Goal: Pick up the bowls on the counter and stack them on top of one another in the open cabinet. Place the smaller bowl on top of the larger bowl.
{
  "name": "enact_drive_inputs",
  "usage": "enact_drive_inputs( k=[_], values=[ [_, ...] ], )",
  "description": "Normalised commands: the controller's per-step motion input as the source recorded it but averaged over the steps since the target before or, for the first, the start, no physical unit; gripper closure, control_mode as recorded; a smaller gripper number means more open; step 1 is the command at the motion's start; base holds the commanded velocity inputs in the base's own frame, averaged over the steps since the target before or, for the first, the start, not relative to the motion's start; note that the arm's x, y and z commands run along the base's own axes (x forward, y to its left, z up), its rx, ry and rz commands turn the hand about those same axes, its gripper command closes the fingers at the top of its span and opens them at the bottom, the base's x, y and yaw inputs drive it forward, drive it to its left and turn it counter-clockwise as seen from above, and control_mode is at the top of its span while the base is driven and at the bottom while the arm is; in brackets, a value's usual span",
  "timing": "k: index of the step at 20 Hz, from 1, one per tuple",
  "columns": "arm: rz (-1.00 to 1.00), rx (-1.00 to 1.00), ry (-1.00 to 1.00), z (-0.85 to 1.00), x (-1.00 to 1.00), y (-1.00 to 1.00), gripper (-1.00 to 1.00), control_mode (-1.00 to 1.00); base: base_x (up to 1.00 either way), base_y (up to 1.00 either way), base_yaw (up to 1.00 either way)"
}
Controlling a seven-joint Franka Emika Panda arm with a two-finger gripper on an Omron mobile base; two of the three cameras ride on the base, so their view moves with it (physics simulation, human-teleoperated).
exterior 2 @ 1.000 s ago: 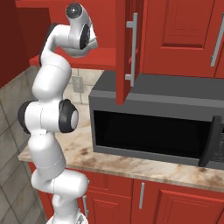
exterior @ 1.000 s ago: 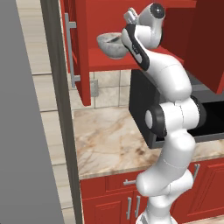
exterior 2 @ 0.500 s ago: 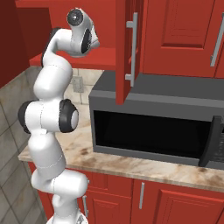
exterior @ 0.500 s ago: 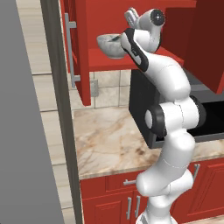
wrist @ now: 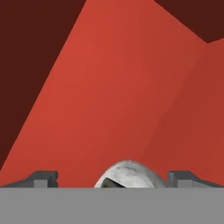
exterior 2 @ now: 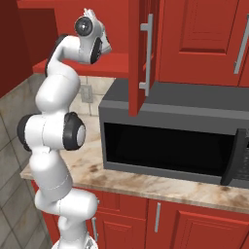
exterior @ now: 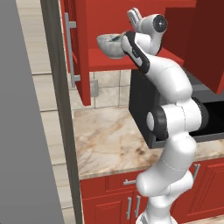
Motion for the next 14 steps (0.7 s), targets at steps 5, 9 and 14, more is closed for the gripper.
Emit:
enact_drive_inputs(
  k=[5,9,14],
  values=[
    [0.00,0.03,-0.11,0.35,-0.54,-0.16,-1.00,-1.00,0.00,0.00,0.00],
    [0.00,0.03,-0.09,0.32,-0.61,-0.16,-1.00,-1.00,0.00,0.00,0.00],
    [0.00,0.03,-0.07,0.35,-0.62,-0.19,-1.00,-1.00,0.00,0.00,0.00]
  ],
)
